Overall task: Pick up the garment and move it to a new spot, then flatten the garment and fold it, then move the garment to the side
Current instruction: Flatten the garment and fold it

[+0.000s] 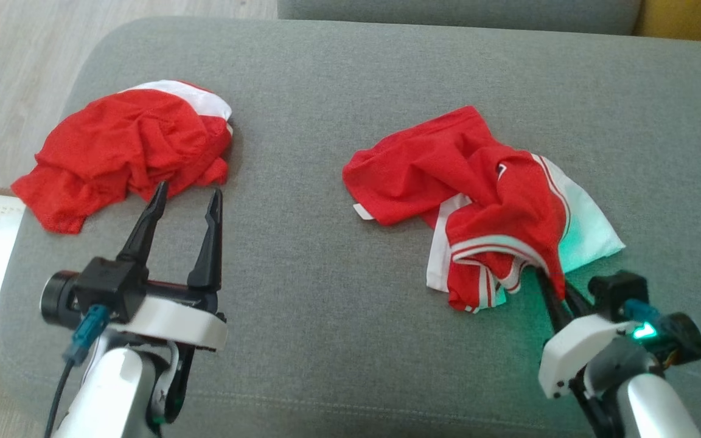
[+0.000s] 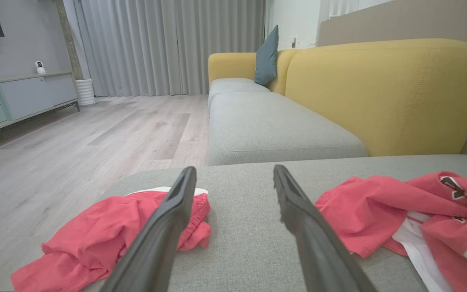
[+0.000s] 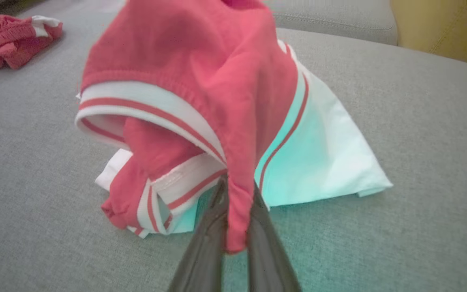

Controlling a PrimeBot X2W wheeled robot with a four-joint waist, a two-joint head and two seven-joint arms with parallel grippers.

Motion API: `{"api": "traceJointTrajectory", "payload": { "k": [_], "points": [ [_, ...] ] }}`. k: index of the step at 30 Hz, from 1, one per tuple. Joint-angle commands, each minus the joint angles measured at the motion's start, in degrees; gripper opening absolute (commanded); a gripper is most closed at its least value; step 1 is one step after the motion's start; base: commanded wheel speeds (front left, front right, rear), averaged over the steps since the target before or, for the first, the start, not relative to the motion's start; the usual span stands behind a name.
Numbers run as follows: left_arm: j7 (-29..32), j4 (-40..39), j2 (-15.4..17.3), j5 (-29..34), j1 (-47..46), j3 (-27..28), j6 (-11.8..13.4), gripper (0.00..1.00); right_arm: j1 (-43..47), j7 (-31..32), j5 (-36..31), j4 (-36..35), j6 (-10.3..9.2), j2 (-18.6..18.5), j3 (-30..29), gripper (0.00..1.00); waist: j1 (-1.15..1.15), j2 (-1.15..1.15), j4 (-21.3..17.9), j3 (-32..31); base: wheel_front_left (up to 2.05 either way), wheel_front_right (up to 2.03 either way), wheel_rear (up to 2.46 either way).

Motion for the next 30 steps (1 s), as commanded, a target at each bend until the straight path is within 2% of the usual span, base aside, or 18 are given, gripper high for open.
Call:
{"api": "traceJointTrajectory", "payload": {
  "k": [1, 9, 15, 22, 29, 30],
  "points": [
    [-0.7, -2.17, 0.42, 0.75, -2.97, 2.94, -0.4, 1.0, -2.65, -0.38, 0.08, -2.64, 0.24, -0.45, 0.61, 0.0, -0.01, 0.0, 0.13, -0.16, 0.0, 0.0, 0.0],
    [-0.7, -2.27, -0.77, 1.87, -2.24, 4.45, -1.14, 1.0, -5.53, -1.39, 2.06, -11.83, 0.24, 0.26, 1.72, 0.0, -0.01, 0.0, -0.57, -0.61, 0.0, 0.0, 0.0],
    [-0.7, -2.51, -1.39, 2.7, -2.74, 4.9, -1.9, 1.0, -10.84, 0.36, 1.3, -14.62, 0.24, -2.91, -4.14, 0.0, -0.01, 0.0, -1.65, 0.7, 0.0, 0.0, 0.0],
    [-0.7, -2.51, -2.58, 3.63, -4.56, 4.7, -3.0, 1.0, -18.04, 2.6, 1.85, -7.55, 0.24, -8.55, -11.68, 0.0, -0.01, 0.0, -1.55, 4.39, 0.0, 0.0, 0.0],
    [-0.7, -2.3, -4.16, 4.79, -7.37, 4.27, -4.39, 1.0, -26.9, -0.1, 3.49, 5.25, 0.24, -13.62, -11.76, 0.0, -0.01, 0.0, -0.95, 8.86, 0.0, 0.0, 0.0],
    [-0.7, -2.22, -4.38, 4.97, -7.7, 4.25, -4.56, 1.0, -27.71, -0.69, 3.39, 7.26, 0.24, -13.95, -11.4, 0.26, -0.01, 0.0, -0.95, 9.21, 0.0, 0.0, 0.0]
  ]
}}
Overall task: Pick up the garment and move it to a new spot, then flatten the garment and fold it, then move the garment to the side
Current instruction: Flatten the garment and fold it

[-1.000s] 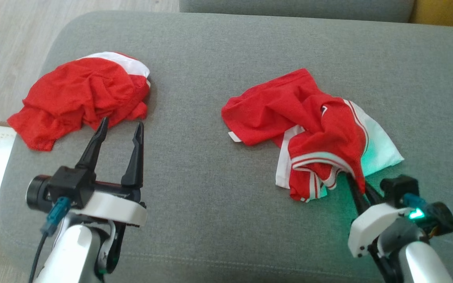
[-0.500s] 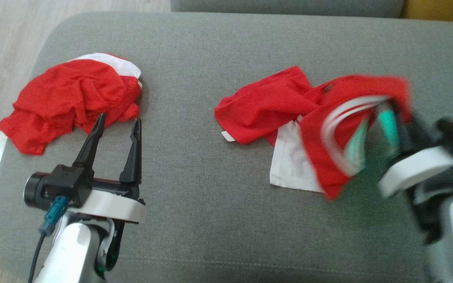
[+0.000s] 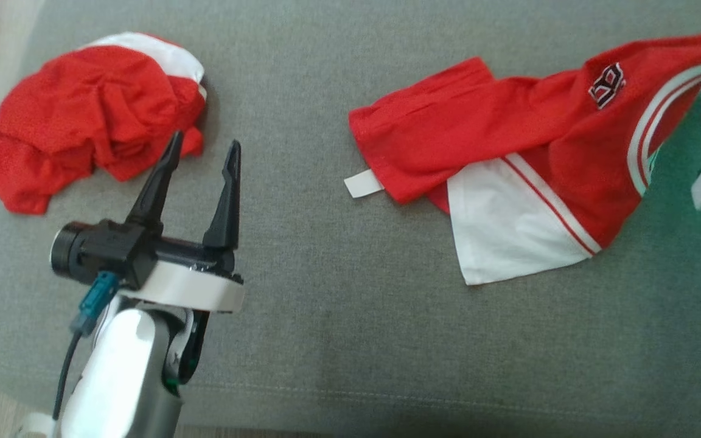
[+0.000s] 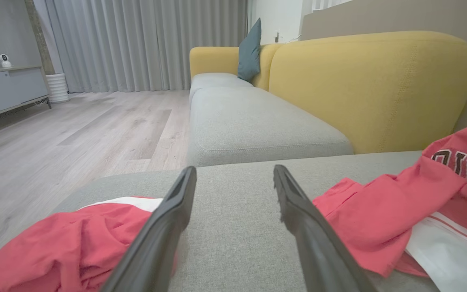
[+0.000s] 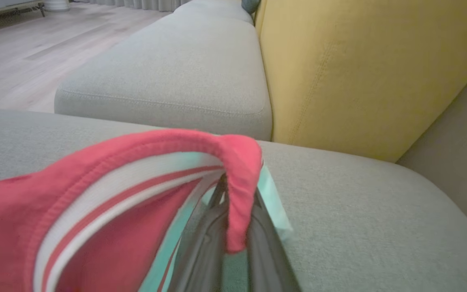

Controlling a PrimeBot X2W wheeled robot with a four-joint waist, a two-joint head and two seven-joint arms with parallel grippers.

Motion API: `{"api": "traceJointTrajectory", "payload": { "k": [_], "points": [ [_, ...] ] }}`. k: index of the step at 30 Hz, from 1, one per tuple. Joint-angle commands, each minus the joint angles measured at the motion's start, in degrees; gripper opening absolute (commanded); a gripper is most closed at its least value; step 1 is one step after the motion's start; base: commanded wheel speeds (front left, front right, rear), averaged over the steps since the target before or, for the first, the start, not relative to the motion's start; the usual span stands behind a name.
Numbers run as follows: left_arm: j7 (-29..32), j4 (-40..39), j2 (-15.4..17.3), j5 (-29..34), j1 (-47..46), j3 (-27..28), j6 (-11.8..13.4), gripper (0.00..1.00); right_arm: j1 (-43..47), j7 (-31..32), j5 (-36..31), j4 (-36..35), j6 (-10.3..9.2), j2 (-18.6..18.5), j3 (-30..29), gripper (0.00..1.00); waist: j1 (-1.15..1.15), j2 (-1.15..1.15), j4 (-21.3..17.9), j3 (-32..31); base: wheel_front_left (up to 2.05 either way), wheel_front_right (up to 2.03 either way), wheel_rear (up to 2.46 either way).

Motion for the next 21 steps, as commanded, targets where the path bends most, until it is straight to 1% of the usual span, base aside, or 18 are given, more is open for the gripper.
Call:
{"api": "traceJointTrajectory", "payload": {
  "k": [1, 2, 4, 6, 8, 9, 10, 12, 16, 21],
  "points": [
    [-0.5, -1.8, 0.4, 0.71, -2.63, 1.79, -0.38, 1.0, -1.9, -1.42, 0.05, 0.6, 0.23, -1.29, 1.53, 0.8, -0.01, 0.0, 0.15, 1.17, 0.0, 0.0, 0.0],
    [-0.5, -1.69, 0.22, 0.87, -2.9, 1.83, -0.53, 1.0, -2.6, -2.53, 0.31, 2.18, 0.23, -1.28, 1.8, 1.0, -0.01, 0.0, 0.1, 1.39, 0.0, 0.0, 0.0],
    [-0.5, -1.48, -0.06, 1.18, -3.24, 1.99, -0.77, 1.0, -3.27, -4.63, 0.29, 4.65, 0.23, -1.02, 2.12, 1.0, -0.01, 0.0, -0.07, 1.62, 0.0, 0.0, 0.0],
    [-0.5, -1.29, -0.19, 1.46, -3.41, 2.27, -0.98, 1.0, -3.35, -7.13, 0.15, 5.65, 0.23, -0.45, 2.23, 1.0, -0.01, 0.0, -0.33, 1.56, 0.0, 0.0, 0.0],
    [-0.5, -1.05, -0.19, 1.69, -3.29, 2.67, -1.13, 1.0, -2.72, -9.84, 0.14, 5.39, 0.23, 0.37, 2.08, 1.0, -0.01, 0.0, -0.67, 1.1, 0.0, 0.0, 0.0],
    [-0.5, -1.05, -0.19, 1.69, -3.29, 2.67, -1.13, 1.0, -2.72, -9.84, 0.14, 5.39, 0.23, 0.37, 2.08, 1.0, -0.01, 0.0, -0.67, 1.1, 0.0, 0.0, 0.0],
    [-0.5, -0.94, -0.17, 1.78, -3.13, 2.92, -1.17, 1.0, -2.14, -11.18, -0.02, 4.74, 0.23, 0.74, 2.1, 1.0, -0.01, 0.0, -0.9, 0.78, 0.0, 0.0, 0.0],
    [-0.5, -0.74, -0.14, 1.96, -2.57, 3.42, -1.17, 1.0, -0.43, -13.33, 0.0, 2.67, 0.23, 1.95, 2.03, 1.0, -0.01, 0.0, -1.35, -0.06, 0.0, 0.0, 0.0],
    [-0.5, -0.34, -0.05, 2.22, -1.0, 4.28, -1.09, 1.0, 4.43, -15.52, -0.18, -4.3, 0.23, 4.84, 3.04, 1.0, -0.01, 0.0, -2.21, -2.01, 0.0, 0.0, 0.0],
    [-0.5, 0.22, -0.08, 2.48, 1.29, 4.96, -0.86, 1.0, 12.12, -15.0, -0.23, -13.84, 0.23, 8.77, 5.0, 1.0, -0.01, 0.0, -2.9, -4.83, 0.0, 0.0, 0.0]
  ]
}}
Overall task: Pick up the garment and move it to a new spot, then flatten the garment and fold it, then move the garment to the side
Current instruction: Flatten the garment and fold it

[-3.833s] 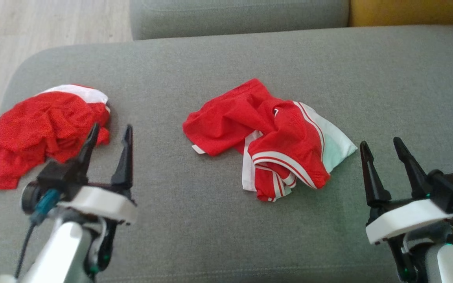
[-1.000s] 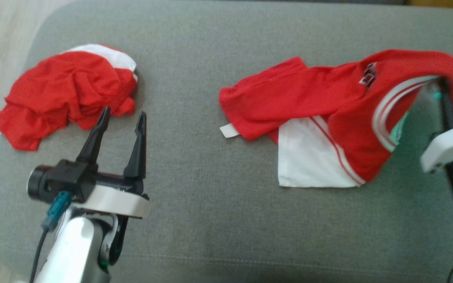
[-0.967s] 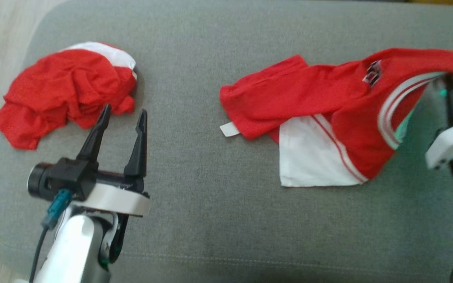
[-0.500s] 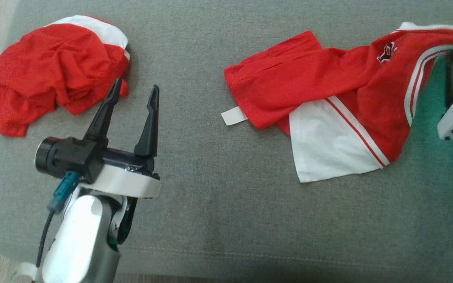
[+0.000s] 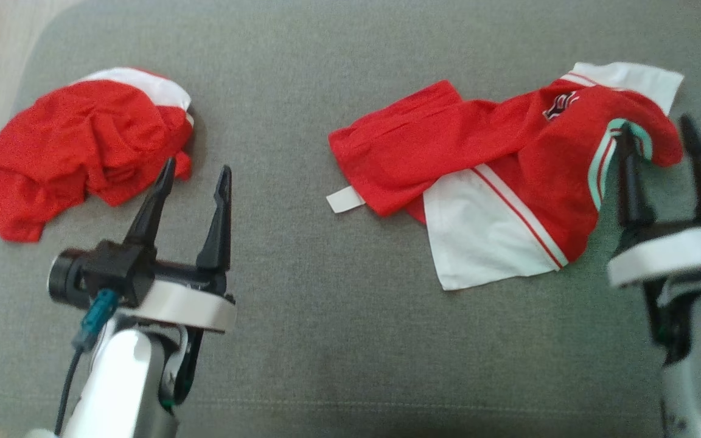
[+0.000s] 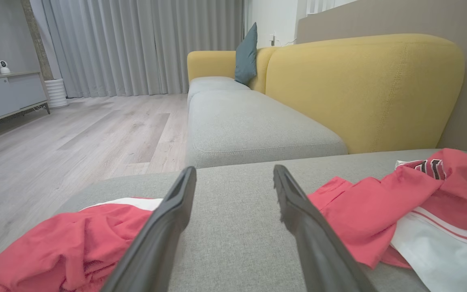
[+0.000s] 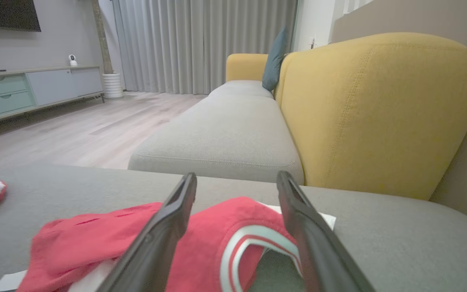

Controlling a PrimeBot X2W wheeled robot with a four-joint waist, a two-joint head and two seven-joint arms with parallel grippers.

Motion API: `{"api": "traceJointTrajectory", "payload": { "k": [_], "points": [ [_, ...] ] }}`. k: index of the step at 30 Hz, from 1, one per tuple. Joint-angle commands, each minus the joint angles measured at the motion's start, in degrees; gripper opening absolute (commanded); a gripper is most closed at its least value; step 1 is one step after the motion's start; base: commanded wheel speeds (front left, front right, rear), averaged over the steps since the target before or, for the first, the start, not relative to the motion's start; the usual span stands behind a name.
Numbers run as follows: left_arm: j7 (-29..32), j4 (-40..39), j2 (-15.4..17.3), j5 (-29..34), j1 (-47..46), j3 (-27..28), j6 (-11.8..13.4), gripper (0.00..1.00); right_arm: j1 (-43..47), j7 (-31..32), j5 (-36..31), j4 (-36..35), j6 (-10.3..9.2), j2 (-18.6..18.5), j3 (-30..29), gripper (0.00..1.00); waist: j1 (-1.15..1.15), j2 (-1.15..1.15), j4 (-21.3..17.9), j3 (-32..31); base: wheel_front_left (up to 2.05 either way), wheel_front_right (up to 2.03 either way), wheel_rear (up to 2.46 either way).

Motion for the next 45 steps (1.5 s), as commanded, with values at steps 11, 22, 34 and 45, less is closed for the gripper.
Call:
{"api": "traceJointTrajectory", "payload": {
  "k": [11, 22, 34, 45],
  "points": [
    [-0.29, -1.26, 1.64, 0.55, 4.99, 3.6, 0.88, 1.0, 14.59, 4.62, 0.99, -14.66, 0.23, 5.32, 4.32, 1.0, 0.0, 0.0, -1.56, -5.67, 0.0, 0.0, 0.0],
    [-0.29, -1.7, 1.87, 0.49, 6.1, 3.58, 1.39, 1.0, 16.06, 6.61, 0.93, -16.98, 0.23, 5.88, 5.02, 1.0, 0.0, 0.0, -1.45, -5.47, 0.0, 0.0, 0.0],
    [-0.29, -2.27, 0.86, 0.86, 2.5, 2.25, 0.9, 1.0, 13.97, 10.2, 1.53, -6.7, 0.23, 4.68, 16.79, 1.0, 0.0, 0.0, 1.09, -0.73, 0.0, 0.0, 0.0],
    [-0.29, -2.16, -0.32, 0.84, 0.42, 2.67, 0.3, 1.0, 8.39, 12.17, 2.37, 8.29, 0.23, 3.67, 23.04, 0.49, 0.0, 0.0, 2.63, 1.76, 0.0, 0.0, 0.0]
  ]
}}
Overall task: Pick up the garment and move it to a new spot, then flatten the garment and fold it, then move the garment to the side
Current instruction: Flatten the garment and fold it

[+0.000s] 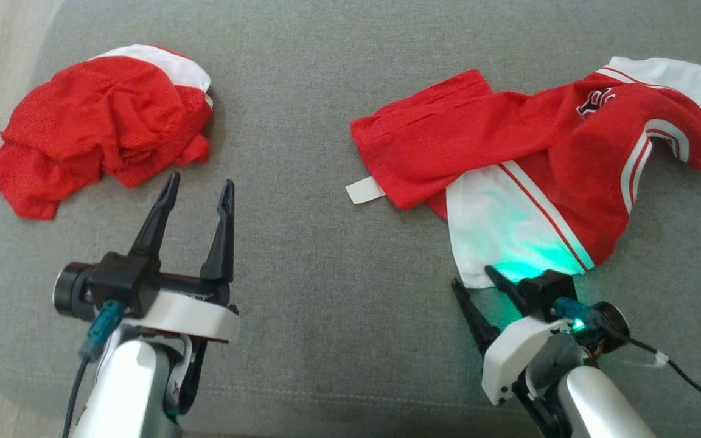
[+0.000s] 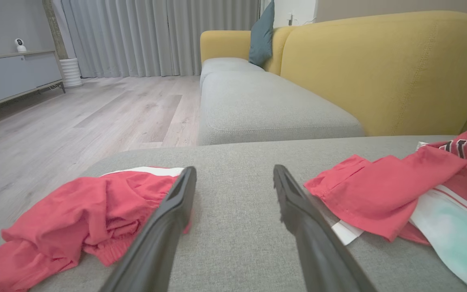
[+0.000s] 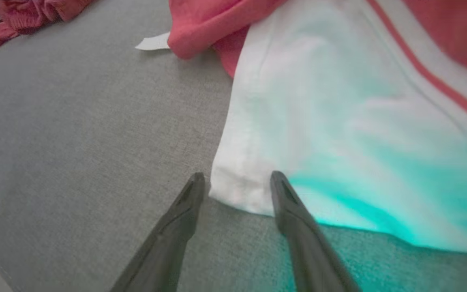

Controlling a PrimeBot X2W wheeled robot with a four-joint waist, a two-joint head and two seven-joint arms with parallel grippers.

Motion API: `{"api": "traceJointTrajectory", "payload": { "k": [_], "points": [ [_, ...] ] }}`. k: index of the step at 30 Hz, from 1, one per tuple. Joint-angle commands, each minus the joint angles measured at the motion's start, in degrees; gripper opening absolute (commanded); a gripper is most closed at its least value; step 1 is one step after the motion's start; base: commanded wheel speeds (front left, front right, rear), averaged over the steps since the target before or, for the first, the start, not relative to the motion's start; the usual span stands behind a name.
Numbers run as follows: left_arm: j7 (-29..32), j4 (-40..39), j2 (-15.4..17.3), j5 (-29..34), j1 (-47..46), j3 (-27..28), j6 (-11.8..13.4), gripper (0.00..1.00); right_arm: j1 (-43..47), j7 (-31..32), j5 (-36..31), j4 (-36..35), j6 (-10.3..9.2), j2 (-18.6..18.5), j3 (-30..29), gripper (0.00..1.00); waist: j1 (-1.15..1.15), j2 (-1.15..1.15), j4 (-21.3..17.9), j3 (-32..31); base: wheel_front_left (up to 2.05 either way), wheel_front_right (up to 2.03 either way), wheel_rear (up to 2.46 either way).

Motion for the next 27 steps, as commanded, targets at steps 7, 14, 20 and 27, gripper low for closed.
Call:
{"api": "traceJointTrajectory", "payload": {
  "k": [7, 14, 20, 27],
  "points": [
    [-0.3, -1.79, 0.2, 0.66, -2.1, 3.23, -0.11, 1.0, -1.44, -1.23, 2.77, -1.73, 0.23, -0.85, 0.67, 0.0, 0.0, 0.0, -1.07, -0.87, 0.0, 0.0, 0.0],
    [-0.3, -2.11, 0.38, 1.0, -1.18, 4.31, 0.17, 1.0, -0.83, -4.4, 1.97, -15.55, 0.23, -1.53, -8.59, 0.0, 0.0, 0.0, -3.34, -2.18, 0.0, 0.0, 0.0],
    [-0.3, -2.36, 0.43, 1.26, -0.83, 4.81, 0.32, 1.0, 1.89, -1.28, 0.16, -25.5, 0.23, -2.89, -19.91, 0.0, 0.0, 0.0, -4.72, -2.57, 0.0, 0.0, 0.0],
    [-0.3, -2.55, 0.5, 1.54, -0.8, 5.15, 0.33, 1.0, 8.48, 1.6, -0.47, -29.37, 0.23, -1.6, -31.52, 0.0, 0.0, 0.0, -5.15, -2.49, 0.0, 0.0, 0.0]
  ]
}}
